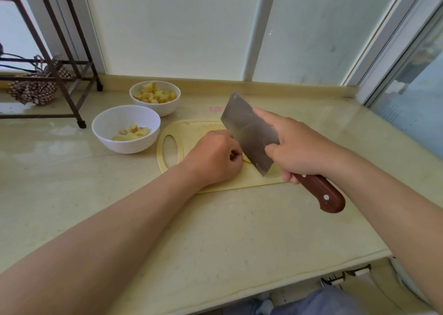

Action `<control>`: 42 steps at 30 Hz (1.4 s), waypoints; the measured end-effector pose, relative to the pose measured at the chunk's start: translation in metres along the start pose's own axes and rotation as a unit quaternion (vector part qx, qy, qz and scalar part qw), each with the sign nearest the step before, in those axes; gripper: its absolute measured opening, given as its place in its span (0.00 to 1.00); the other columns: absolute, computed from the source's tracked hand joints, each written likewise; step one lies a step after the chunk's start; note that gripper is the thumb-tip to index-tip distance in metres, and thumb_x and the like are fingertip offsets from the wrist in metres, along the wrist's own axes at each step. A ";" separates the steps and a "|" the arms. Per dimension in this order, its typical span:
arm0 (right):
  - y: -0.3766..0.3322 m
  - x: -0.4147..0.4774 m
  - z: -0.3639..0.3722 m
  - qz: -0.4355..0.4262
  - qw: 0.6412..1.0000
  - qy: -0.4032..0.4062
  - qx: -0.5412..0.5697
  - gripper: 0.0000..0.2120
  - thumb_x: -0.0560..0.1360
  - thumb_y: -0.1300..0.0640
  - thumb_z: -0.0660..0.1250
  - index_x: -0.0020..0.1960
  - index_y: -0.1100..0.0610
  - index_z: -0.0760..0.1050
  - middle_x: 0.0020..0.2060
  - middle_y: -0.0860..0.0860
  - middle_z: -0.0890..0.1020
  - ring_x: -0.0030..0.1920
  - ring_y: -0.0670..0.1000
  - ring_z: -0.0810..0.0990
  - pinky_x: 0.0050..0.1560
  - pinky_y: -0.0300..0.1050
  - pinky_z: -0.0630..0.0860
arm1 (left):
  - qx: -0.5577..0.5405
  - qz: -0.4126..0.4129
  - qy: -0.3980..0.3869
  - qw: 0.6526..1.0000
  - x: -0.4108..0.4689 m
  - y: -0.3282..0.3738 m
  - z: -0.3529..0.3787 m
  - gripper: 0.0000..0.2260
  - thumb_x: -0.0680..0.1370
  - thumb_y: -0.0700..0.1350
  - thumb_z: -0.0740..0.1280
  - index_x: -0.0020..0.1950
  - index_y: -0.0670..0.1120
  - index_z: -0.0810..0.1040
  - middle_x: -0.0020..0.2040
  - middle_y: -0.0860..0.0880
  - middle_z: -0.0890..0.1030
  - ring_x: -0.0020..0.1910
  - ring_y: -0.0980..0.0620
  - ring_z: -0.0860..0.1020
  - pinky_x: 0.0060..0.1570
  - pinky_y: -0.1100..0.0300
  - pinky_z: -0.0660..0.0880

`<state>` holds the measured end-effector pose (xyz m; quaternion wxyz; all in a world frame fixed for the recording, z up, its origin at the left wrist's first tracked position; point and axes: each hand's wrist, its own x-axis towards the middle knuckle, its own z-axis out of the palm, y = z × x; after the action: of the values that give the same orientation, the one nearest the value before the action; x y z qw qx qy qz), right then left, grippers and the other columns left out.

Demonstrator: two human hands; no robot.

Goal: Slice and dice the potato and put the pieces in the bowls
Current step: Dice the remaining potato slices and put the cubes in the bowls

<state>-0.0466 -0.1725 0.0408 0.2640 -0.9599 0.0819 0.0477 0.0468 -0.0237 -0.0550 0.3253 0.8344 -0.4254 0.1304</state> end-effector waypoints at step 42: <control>0.046 -0.007 -0.023 0.054 0.998 0.028 0.036 0.39 0.81 0.67 0.58 0.82 0.36 0.52 0.35 0.46 0.71 0.19 0.48 0.78 0.23 0.42 0.74 | -0.041 -0.098 -0.026 0.994 0.006 -0.003 -0.005 0.06 0.72 0.42 0.70 0.47 0.46 0.86 0.47 0.51 0.84 0.47 0.53 0.80 0.53 0.55 0.77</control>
<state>-0.0605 -0.2224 0.0382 0.2926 -0.9449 0.1429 0.0326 0.0528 -0.0231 -0.0496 0.3589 0.8611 -0.3553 0.0587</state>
